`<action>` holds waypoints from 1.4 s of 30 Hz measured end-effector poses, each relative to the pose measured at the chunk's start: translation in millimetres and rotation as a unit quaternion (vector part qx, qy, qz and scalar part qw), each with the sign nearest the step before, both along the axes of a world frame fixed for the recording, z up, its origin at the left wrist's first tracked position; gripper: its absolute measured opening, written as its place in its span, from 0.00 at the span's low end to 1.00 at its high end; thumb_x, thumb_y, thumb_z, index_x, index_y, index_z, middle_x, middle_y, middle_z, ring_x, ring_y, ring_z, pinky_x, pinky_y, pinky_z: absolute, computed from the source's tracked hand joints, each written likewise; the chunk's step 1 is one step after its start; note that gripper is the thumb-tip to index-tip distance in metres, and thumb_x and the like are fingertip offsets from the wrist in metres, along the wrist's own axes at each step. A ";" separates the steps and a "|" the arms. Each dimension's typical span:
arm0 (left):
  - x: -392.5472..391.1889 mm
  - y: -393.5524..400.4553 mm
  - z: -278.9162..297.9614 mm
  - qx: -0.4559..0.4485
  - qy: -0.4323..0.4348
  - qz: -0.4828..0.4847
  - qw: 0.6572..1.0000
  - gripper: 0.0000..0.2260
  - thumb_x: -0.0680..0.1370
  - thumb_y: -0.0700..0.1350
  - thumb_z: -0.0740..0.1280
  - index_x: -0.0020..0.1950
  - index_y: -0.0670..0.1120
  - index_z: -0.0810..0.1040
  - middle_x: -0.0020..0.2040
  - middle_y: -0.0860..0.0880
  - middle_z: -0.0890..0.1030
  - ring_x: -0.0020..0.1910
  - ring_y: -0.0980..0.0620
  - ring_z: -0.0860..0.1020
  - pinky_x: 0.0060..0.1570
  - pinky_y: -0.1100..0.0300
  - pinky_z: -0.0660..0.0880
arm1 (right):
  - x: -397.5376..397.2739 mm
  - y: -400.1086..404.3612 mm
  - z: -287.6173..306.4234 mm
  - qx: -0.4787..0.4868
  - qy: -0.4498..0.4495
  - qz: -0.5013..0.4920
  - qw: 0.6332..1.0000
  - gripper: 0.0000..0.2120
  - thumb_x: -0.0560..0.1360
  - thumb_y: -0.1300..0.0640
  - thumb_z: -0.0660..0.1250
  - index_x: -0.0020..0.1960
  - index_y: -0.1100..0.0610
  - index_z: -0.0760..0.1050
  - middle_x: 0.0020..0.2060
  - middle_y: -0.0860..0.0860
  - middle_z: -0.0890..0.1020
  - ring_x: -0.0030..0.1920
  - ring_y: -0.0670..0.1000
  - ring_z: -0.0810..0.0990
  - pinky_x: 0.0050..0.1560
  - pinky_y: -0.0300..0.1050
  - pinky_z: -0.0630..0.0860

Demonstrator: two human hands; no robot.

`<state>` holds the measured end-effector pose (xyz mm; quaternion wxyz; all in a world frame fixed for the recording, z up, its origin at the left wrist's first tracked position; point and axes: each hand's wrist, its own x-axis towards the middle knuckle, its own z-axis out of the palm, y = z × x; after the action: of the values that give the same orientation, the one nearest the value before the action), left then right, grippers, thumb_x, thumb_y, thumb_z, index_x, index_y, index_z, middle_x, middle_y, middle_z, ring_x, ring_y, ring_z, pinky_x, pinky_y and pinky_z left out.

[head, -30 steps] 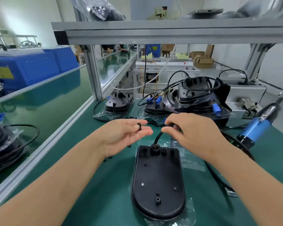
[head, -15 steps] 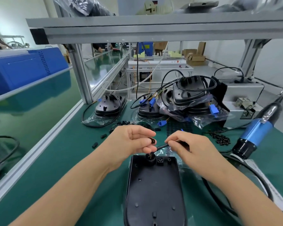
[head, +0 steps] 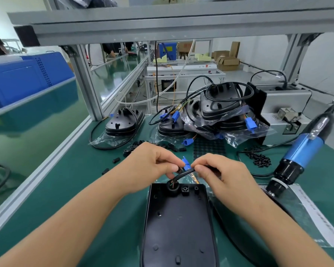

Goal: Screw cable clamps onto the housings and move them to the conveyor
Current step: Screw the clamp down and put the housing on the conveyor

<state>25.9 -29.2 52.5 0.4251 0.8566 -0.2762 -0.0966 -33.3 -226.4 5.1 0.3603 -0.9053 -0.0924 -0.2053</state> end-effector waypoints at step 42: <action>5.4 -9.6 9.0 0.175 0.056 -0.078 0.980 0.02 0.73 0.47 0.73 0.44 0.52 0.86 0.36 0.51 0.84 0.34 0.59 0.76 0.38 0.65 0.74 | -10.2 0.0 -12.0 -0.005 0.070 0.000 0.998 0.04 0.74 0.52 0.70 0.47 0.44 0.81 0.43 0.41 0.76 0.46 0.39 0.76 0.49 0.35 0.72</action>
<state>31.3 -38.8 61.5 0.2748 0.8866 -0.2969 -0.2243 -43.4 -226.4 -6.9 0.3614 -0.9191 -0.0677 -0.1416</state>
